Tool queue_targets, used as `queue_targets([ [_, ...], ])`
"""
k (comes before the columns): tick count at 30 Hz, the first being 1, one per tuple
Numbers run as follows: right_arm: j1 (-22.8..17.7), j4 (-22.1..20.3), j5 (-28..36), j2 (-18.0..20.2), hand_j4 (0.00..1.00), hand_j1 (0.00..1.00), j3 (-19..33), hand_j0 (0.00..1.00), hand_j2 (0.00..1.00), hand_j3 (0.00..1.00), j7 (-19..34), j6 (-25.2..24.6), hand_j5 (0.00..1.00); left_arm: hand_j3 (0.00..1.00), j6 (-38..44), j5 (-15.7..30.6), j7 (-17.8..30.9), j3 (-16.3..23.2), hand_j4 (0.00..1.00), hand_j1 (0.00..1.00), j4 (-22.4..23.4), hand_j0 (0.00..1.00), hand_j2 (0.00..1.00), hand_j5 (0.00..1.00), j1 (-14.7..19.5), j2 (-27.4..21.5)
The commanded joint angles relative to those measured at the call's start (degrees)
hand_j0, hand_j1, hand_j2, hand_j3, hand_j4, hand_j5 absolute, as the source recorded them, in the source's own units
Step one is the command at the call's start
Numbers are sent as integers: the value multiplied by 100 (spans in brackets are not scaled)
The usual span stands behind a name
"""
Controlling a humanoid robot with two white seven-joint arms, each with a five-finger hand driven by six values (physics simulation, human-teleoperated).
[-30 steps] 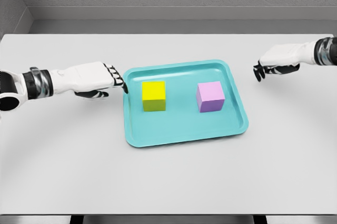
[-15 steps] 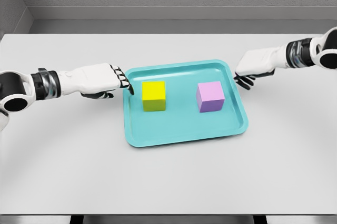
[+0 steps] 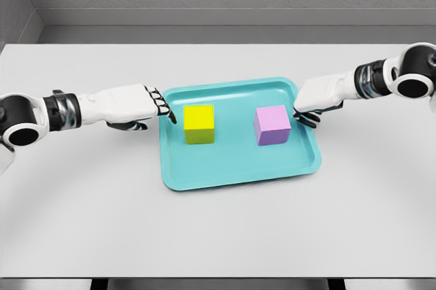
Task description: Push two cubes
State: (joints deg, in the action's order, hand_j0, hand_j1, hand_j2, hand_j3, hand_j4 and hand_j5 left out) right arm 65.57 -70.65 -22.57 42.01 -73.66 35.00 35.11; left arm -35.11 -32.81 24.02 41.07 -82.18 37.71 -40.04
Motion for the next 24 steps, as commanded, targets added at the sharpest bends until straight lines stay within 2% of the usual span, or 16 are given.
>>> queue_targets([
  [1, 0, -1, 16, 0, 15, 15, -26, 15, 15, 15, 0, -11, 15, 72, 11, 29, -3, -2, 72, 72, -8, 72, 72, 72, 0, 5],
  [10, 26, 43, 16, -17, 14, 14, -228, 14, 14, 14, 0, -11, 14, 72, 11, 29, -3, -20, 72, 72, -26, 72, 72, 72, -17, 5],
  [24, 26, 60, 7, -167, 13, 13, -237, 13, 13, 13, 0, -11, 13, 72, 11, 3, -3, 16, 72, 72, -26, 72, 72, 72, -26, 93],
])
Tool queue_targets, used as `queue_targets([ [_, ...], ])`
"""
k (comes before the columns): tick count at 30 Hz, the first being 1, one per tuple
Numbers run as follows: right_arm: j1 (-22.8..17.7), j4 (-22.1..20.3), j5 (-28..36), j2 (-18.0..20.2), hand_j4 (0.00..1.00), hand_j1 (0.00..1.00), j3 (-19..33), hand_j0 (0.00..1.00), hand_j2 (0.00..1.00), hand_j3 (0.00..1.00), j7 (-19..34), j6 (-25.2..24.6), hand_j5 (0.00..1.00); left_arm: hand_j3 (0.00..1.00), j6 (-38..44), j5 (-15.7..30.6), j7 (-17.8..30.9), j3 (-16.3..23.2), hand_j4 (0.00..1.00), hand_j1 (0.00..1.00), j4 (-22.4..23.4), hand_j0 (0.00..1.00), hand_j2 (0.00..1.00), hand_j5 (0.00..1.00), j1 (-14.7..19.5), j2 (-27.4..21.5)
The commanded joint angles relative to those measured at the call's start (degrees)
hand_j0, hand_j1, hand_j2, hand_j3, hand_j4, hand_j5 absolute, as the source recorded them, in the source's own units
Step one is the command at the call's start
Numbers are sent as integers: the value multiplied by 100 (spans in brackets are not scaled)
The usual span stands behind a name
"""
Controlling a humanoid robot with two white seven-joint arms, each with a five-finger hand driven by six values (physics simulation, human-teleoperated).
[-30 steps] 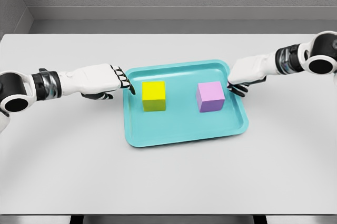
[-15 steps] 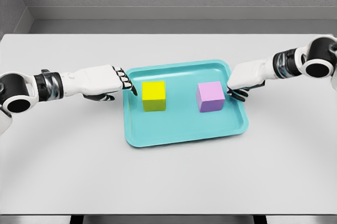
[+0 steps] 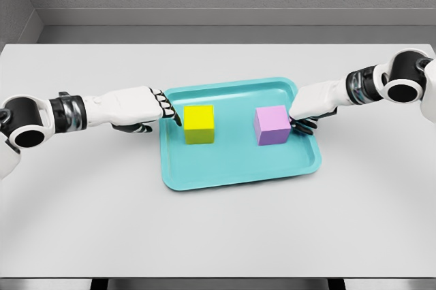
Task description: Push two cubes
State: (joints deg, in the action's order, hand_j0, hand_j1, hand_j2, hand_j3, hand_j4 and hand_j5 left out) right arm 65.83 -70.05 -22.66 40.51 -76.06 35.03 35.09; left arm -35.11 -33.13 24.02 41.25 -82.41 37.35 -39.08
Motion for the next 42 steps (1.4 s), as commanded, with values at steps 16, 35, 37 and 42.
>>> queue_targets([
  [16, 9, -44, 16, -148, 13, 13, -75, 13, 13, 13, -3, -9, 13, 72, 11, -97, -3, -21, 72, 72, 41, 72, 72, 72, -62, -3],
  [35, 44, -53, 16, -263, 13, 13, -102, 13, 13, 13, -3, -9, 13, 72, 11, -185, -3, 6, 72, 72, 15, 72, 72, 72, -106, 103],
  [37, 53, -53, 16, -263, 13, 13, -102, 13, 13, 13, -3, -9, 13, 72, 11, -185, -3, 6, 72, 72, 6, 72, 72, 72, -106, 103],
  [42, 53, -27, 16, -315, 13, 13, -102, 13, 13, 13, -3, -9, 13, 72, 11, -177, -20, 6, 72, 72, -3, 72, 72, 72, -141, 111],
])
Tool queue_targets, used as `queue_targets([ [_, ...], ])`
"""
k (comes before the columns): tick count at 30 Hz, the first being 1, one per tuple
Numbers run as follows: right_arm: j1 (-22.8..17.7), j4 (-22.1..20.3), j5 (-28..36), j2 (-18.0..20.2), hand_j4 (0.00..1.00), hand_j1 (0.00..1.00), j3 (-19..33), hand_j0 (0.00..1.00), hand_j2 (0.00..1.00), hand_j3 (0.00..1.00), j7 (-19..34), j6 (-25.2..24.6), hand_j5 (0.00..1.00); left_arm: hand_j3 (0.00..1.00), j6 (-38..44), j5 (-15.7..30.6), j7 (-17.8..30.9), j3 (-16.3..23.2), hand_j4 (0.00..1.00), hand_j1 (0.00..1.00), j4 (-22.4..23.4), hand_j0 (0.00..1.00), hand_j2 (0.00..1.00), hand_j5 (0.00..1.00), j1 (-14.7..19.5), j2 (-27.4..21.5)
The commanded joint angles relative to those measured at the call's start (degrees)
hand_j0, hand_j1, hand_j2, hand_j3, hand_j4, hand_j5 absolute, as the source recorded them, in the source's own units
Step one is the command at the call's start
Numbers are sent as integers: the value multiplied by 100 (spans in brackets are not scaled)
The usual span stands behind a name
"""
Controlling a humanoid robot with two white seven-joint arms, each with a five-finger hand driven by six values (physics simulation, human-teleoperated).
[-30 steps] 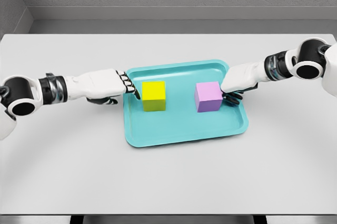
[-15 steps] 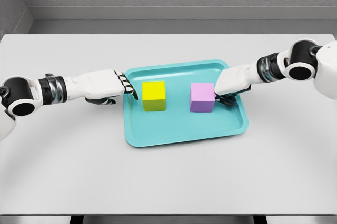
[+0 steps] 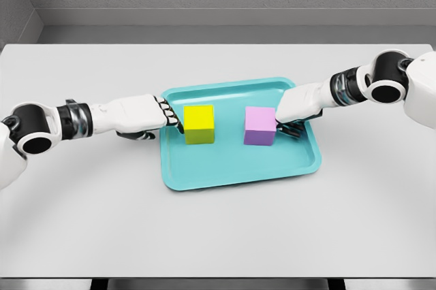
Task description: Push two cubes
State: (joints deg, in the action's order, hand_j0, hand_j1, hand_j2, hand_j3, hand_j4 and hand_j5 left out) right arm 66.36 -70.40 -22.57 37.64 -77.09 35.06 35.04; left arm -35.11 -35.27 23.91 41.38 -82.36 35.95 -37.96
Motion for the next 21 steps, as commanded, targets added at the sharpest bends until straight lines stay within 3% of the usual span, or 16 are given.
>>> queue_targets([
  [1, 0, 17, 7, -55, 13, 13, -8, 13, 13, 13, -6, -4, 13, 72, 11, 37, -18, 2, 72, 72, -9, 72, 72, 72, 0, 0],
  [21, 0, 26, 16, -248, 13, 13, -34, 13, 13, 13, -6, -4, 13, 72, 11, -50, -36, -95, 72, 72, 132, 72, 72, 72, 35, 131],
])
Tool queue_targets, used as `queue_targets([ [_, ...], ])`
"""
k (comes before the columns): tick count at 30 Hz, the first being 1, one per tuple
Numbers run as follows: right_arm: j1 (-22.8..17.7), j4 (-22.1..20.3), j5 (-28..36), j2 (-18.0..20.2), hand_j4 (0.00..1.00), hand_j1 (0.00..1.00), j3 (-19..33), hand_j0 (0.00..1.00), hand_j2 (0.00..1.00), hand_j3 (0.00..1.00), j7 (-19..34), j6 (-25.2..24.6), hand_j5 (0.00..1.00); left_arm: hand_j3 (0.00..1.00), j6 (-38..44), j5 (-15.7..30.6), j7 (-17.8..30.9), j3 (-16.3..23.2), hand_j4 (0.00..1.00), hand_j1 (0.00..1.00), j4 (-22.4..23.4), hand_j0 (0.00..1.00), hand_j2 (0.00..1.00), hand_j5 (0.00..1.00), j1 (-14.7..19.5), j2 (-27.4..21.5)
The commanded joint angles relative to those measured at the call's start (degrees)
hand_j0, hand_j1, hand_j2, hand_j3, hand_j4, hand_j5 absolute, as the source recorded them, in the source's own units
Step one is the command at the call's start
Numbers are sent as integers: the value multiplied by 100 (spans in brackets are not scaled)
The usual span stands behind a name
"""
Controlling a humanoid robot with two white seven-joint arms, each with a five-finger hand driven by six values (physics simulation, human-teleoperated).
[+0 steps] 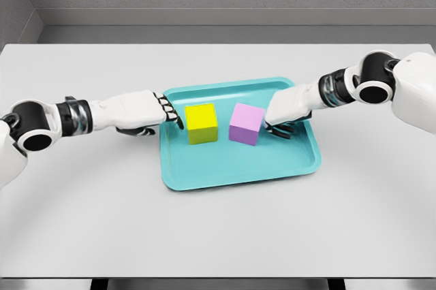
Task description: Push two cubes
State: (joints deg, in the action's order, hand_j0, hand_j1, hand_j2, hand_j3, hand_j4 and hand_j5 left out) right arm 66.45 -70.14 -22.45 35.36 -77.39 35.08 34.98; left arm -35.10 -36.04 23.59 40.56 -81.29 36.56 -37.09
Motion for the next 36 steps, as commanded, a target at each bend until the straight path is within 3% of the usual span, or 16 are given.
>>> queue_targets([
  [1, 0, 0, 4, -20, 13, 13, 4, 13, 13, 13, -8, 2, 13, 72, 10, 27, -3, -13, 72, 72, 25, 72, 72, 72, 9, 79],
  [18, 26, 255, -5, -126, 13, 13, -101, 13, 13, 13, -8, 2, 13, 71, 10, -324, -3, 49, 71, 71, 25, 71, 71, 71, 193, 317],
  [27, 26, 387, -40, -240, 13, 13, -145, 13, 13, 13, -8, 2, 13, 71, 10, -439, 6, 58, 71, 71, 254, 71, 71, 71, 308, 501],
  [36, 26, 949, -75, -530, 13, 13, -189, 13, 13, 13, -8, 2, 13, 71, 10, -632, 23, 66, 71, 71, 456, 71, 71, 71, 431, 660],
])
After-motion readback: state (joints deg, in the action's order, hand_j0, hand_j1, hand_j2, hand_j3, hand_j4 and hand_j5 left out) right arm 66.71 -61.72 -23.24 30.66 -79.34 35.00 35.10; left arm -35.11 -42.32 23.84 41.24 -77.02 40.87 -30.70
